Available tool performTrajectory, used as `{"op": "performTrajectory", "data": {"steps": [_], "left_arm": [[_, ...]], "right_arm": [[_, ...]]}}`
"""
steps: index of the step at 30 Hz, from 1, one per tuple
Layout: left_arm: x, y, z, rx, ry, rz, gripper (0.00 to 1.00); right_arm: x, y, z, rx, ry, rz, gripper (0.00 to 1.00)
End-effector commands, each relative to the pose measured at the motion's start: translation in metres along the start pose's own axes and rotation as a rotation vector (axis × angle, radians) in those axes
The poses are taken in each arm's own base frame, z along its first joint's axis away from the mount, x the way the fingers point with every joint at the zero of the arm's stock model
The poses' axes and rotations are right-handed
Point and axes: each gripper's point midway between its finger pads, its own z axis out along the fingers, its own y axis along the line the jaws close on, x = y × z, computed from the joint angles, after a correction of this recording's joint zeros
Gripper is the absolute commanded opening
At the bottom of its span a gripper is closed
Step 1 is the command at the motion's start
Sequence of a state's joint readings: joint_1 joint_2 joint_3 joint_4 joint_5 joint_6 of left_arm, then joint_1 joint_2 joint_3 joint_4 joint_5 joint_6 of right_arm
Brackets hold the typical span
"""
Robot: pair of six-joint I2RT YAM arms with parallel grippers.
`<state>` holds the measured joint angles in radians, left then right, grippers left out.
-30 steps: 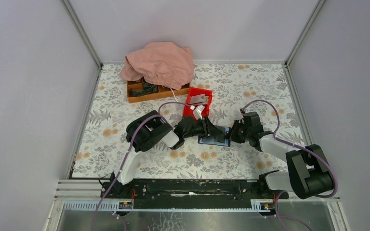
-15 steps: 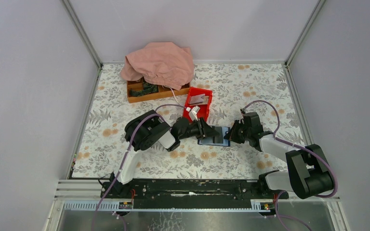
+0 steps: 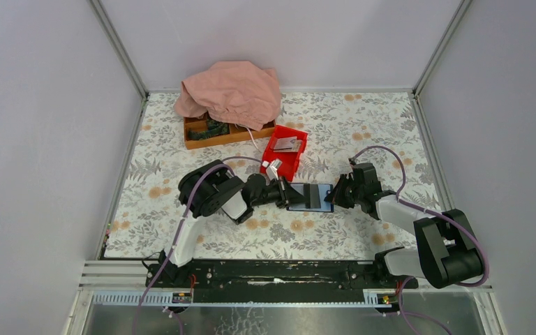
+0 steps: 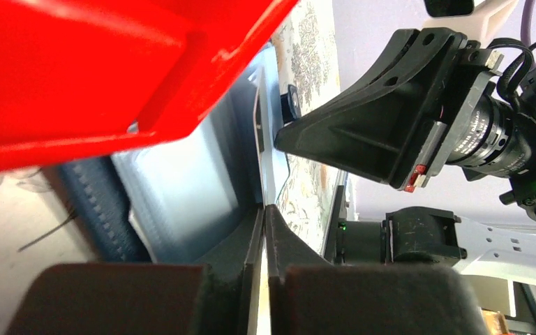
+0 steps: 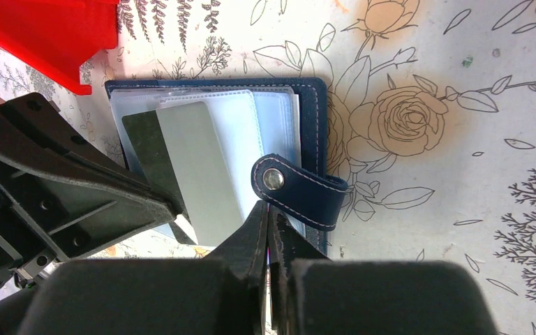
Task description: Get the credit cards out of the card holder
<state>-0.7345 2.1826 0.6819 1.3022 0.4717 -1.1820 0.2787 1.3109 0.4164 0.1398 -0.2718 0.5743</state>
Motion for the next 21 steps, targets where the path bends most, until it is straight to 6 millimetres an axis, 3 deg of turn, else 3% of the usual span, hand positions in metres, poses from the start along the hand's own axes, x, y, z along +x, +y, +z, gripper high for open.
{"op": "performTrajectory", "data": {"steps": [1,13,21], "left_arm": [[-0.011,-0.017,-0.007,0.051,-0.034,0.035,0.01],[-0.009,-0.021,-0.007,0.064,-0.017,0.033,0.0],[-0.013,-0.042,-0.021,0.037,-0.029,0.076,0.0]], "right_arm": [[0.018,-0.028,0.0,0.104,0.048,0.015,0.0],[0.018,-0.03,0.0,0.114,0.047,0.022,0.0],[0.017,-0.029,0.001,0.115,0.048,0.025,0.0]]}}
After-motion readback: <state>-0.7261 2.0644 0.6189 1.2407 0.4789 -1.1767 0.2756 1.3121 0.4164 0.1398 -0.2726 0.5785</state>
